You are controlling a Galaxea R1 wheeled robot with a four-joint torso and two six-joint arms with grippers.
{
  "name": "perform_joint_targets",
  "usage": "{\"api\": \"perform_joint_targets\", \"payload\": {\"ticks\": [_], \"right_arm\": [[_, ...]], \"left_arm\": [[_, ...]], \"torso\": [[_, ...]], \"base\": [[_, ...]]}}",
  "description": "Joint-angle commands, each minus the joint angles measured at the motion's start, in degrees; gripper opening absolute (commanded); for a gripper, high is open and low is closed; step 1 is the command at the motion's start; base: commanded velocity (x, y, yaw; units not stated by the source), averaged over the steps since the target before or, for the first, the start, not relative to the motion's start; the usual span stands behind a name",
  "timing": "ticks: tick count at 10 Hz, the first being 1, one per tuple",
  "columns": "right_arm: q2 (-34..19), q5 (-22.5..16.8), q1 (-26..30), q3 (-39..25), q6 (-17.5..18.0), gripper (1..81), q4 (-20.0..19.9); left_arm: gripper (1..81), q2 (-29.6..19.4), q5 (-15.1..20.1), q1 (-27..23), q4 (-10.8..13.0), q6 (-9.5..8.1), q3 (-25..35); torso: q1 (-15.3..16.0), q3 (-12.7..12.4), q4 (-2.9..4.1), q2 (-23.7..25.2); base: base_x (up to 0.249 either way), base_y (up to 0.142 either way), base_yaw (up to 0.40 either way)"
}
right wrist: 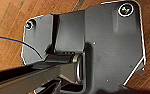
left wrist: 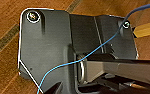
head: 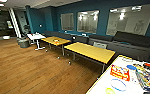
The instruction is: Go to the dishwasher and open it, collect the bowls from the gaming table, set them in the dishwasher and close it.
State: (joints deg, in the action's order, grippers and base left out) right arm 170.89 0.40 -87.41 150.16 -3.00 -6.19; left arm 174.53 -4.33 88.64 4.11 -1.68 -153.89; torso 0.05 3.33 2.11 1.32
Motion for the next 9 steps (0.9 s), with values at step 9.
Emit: {"api": "perform_joint_targets", "payload": {"ticks": [9], "right_arm": [[0.7, -3.3, 1.7, -0.1, -0.3, 81.1, 0.0]], "left_arm": [[81.1, -0.2, 2.9, -2.8, 0.4, 0.19, -0.1]], "torso": [[0.0, 0.0, 0.00, 0.0]], "base": [[0.000, 0.000, -0.400]]}}
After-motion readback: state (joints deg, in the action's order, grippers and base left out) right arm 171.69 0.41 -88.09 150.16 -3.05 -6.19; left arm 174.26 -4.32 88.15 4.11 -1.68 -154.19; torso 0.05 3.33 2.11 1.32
